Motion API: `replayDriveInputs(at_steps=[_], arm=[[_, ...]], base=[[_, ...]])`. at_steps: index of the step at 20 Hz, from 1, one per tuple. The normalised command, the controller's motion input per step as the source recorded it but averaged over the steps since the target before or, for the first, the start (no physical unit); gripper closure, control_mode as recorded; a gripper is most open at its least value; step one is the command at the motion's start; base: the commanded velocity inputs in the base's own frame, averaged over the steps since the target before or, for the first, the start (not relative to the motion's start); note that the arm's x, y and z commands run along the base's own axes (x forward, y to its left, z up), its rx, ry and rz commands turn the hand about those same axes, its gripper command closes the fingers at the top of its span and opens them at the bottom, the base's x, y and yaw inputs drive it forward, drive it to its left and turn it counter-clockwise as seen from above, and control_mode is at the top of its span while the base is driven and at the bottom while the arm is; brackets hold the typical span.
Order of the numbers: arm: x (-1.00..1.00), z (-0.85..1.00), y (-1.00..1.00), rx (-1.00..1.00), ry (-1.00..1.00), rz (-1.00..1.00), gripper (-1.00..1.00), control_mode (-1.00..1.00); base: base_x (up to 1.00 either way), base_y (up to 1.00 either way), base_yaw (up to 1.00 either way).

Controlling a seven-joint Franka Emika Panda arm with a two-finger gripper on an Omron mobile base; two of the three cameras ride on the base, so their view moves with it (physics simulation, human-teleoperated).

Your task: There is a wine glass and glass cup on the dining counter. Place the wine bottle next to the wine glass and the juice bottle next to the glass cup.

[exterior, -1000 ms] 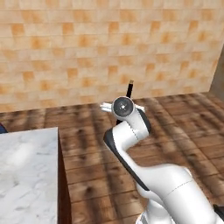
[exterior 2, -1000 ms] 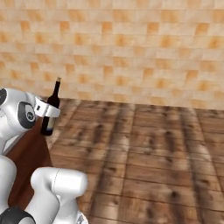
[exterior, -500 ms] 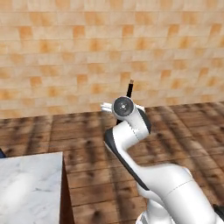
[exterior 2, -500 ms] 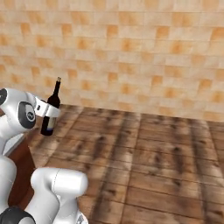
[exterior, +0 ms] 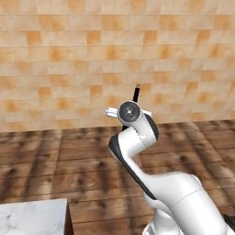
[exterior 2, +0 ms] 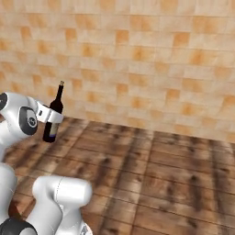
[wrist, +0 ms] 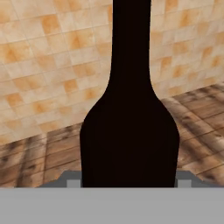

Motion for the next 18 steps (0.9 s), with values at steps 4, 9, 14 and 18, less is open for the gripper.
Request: replayDriveInputs(at_steps=[4,9,14,18], arm=[[0.00,0.00,0.00,0.00,0.00,0.00,1.00,1.00],[0.00,0.00,0.00,0.00,0.00,0.00,1.00,1.00],[0.00,0.00,0.00,0.00,0.00,0.00,1.00,1.00],[0.00,0.00,0.00,0.00,0.00,0.00,1.00,1.00]], base=[[0.81,-0.10,0.16],[0.80,-0.10,0.17],[0.79,-0.10,0.19],[0.76,-0.11,0.23]])
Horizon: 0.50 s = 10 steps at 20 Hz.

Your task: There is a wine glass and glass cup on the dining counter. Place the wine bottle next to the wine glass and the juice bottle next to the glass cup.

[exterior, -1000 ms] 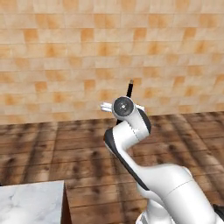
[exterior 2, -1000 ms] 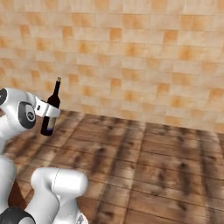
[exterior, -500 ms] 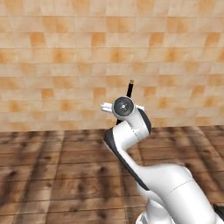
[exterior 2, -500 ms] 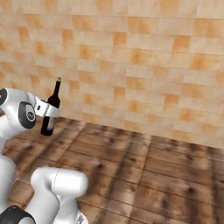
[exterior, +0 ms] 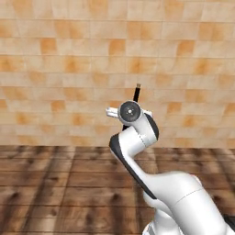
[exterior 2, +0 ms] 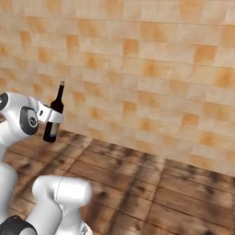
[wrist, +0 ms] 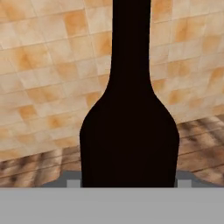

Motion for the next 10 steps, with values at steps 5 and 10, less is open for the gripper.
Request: replayDriveInputs(at_steps=[5,10], arm=[[0.00,0.00,0.00,0.00,0.00,0.00,1.00,1.00],[0.00,0.00,0.00,0.00,0.00,0.00,1.00,1.00]], base=[[0.73,-0.10,0.32],[0.51,-0.03,0.65]])
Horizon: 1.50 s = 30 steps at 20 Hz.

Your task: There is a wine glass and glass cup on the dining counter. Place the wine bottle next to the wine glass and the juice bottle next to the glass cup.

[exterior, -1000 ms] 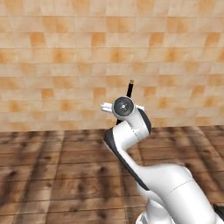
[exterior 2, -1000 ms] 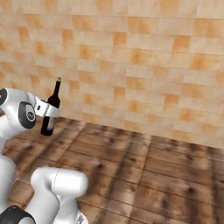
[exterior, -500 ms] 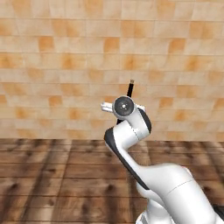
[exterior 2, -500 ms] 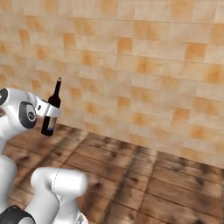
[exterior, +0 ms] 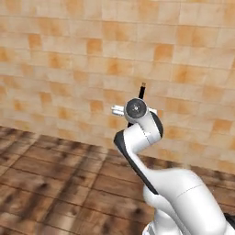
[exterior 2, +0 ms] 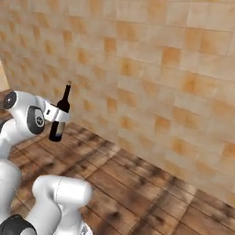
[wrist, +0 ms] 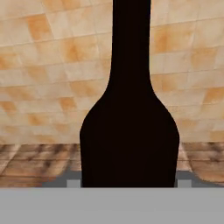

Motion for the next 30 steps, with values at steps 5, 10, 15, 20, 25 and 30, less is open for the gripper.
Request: replayDriveInputs(at_steps=[5,10,15,20,25,30], arm=[[0.00,0.00,0.00,0.00,0.00,0.00,1.00,1.00],[0.00,0.00,0.00,0.00,0.00,0.00,1.00,1.00],[0.00,0.00,0.00,0.00,0.00,0.00,1.00,1.00],[0.00,0.00,0.00,0.00,0.00,0.00,1.00,1.00],[0.00,0.00,0.00,0.00,0.00,0.00,1.00,1.00],[0.00,0.00,0.00,0.00,0.00,0.00,1.00,1.00]], base=[[0.37,0.00,0.77],[0.44,0.00,0.70],[0.49,0.00,0.65],[0.58,-0.03,0.46],[0.61,-0.15,0.29],[0.64,-0.22,0.19]])
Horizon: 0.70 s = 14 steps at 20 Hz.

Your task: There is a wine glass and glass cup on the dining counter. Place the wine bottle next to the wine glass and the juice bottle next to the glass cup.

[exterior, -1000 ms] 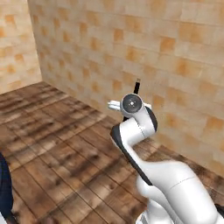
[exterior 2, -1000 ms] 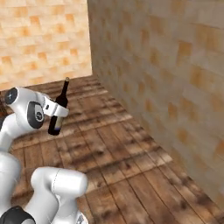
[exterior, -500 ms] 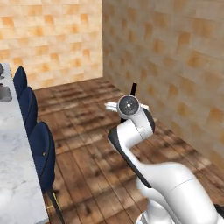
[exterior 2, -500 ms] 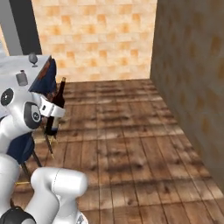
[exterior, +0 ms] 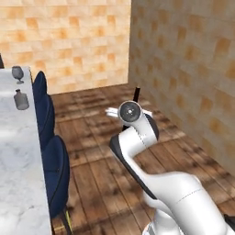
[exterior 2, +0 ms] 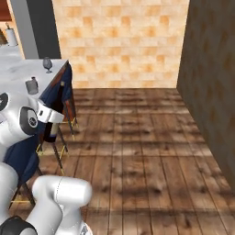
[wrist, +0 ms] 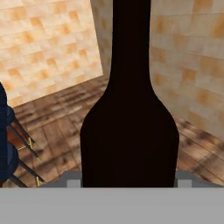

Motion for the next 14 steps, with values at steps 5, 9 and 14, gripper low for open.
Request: replayDriveInputs(at_steps=[5,9,14], arm=[[0.00,0.00,0.00,0.00,0.00,0.00,1.00,1.00],[0.00,0.00,0.00,0.00,0.00,0.00,1.00,1.00],[0.00,0.00,0.00,0.00,0.00,0.00,1.00,1.00]], base=[[0.72,-0.26,0.10],[0.76,-0.30,0.03],[0.77,-0.31,0.01]])
